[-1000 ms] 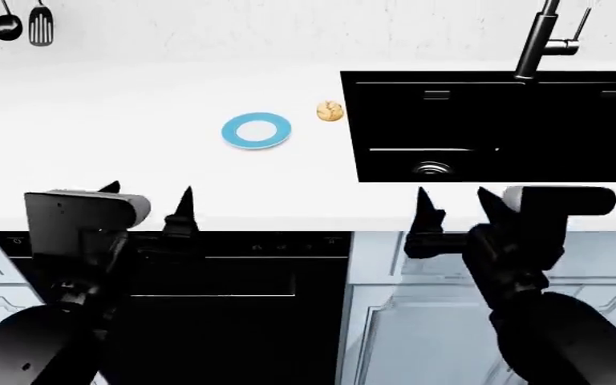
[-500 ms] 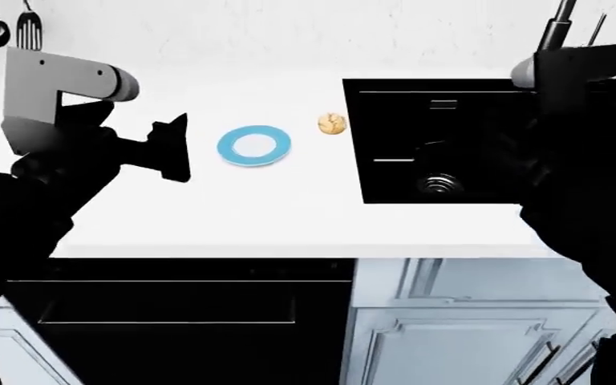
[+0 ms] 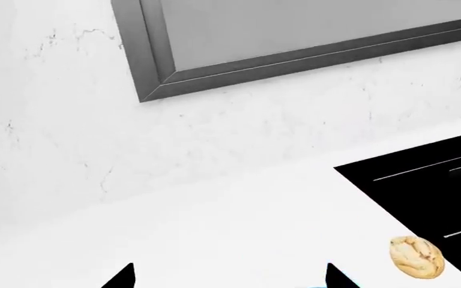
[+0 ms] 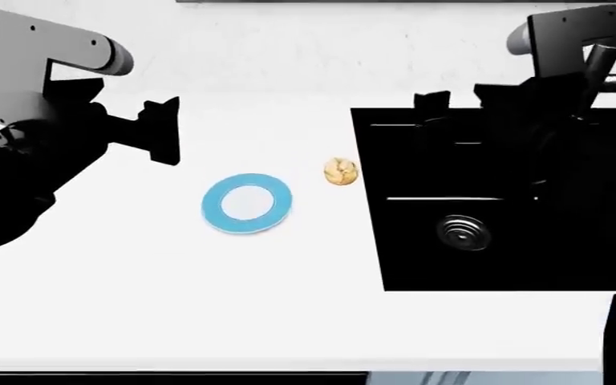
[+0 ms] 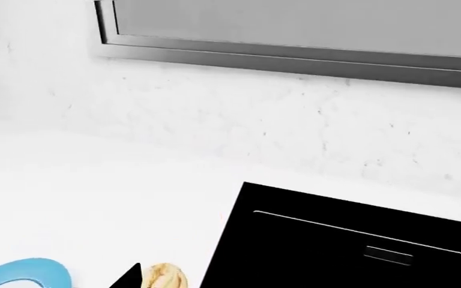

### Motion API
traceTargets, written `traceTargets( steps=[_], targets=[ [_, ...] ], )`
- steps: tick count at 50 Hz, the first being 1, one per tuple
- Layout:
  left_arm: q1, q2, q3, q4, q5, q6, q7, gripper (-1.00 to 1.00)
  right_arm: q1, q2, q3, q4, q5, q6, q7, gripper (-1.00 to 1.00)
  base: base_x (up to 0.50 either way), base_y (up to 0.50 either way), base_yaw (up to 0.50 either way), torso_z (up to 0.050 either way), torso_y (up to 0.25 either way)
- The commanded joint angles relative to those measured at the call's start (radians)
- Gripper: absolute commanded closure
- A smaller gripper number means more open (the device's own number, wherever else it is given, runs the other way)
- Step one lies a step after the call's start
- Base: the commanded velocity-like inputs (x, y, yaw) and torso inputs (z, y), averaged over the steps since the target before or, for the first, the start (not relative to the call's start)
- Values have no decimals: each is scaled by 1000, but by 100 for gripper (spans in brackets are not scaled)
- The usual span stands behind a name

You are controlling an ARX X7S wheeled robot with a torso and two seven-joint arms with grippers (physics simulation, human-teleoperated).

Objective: Place the pastries on the plates.

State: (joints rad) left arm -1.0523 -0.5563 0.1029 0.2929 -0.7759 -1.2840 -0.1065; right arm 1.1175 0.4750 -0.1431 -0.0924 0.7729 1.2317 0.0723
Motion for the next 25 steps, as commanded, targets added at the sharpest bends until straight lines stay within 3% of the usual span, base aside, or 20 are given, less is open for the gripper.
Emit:
traceTargets(
  steps=[1, 25],
  targets=[
    [-5, -14, 1, 9, -13, -15, -2, -100, -4, 5, 2, -9, 19, 25, 9, -100, 500, 27, 0, 0, 0],
    [16, -16, 35, 0, -9, 8, 5, -100, -21, -1, 9, -29, 42, 32, 26, -100, 470, 27, 0, 0, 1]
  ],
)
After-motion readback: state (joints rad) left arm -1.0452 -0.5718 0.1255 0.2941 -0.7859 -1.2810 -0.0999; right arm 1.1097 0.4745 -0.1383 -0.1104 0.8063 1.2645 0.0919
